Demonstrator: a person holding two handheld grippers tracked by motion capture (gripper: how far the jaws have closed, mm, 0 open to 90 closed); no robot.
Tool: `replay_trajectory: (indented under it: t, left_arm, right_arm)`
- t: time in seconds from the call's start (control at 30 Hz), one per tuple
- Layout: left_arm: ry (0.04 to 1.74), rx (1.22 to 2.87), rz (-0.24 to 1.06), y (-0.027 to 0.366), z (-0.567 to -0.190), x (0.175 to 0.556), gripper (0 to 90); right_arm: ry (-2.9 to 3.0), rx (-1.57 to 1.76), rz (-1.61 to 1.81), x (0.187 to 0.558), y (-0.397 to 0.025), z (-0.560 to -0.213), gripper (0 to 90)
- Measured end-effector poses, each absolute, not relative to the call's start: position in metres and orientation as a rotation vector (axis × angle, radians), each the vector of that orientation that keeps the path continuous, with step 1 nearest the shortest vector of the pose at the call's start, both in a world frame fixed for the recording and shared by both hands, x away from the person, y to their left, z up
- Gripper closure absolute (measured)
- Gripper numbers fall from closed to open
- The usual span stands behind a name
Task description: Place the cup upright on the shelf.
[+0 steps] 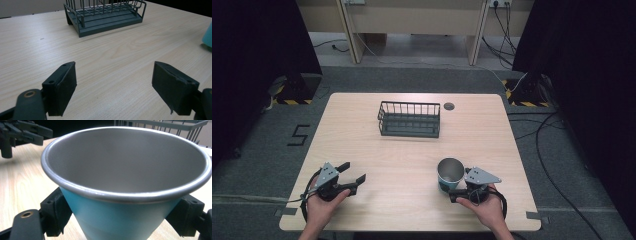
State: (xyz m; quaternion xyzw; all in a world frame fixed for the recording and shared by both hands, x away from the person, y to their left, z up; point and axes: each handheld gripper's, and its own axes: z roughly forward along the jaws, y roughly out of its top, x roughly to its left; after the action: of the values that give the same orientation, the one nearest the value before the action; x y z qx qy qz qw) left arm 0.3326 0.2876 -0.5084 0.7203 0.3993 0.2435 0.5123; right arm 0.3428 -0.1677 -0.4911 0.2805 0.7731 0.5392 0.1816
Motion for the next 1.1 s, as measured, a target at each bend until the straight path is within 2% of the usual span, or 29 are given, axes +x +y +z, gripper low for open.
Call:
replay_trajectory:
  t: [1.1]
  left_arm:
    - [0.953, 1.738, 0.589, 0.287, -0.508, 0.332, 19.5]
  right_arm:
    - [2.047, 0.826, 1.530, 0.367, -0.159, -0.466, 18.3]
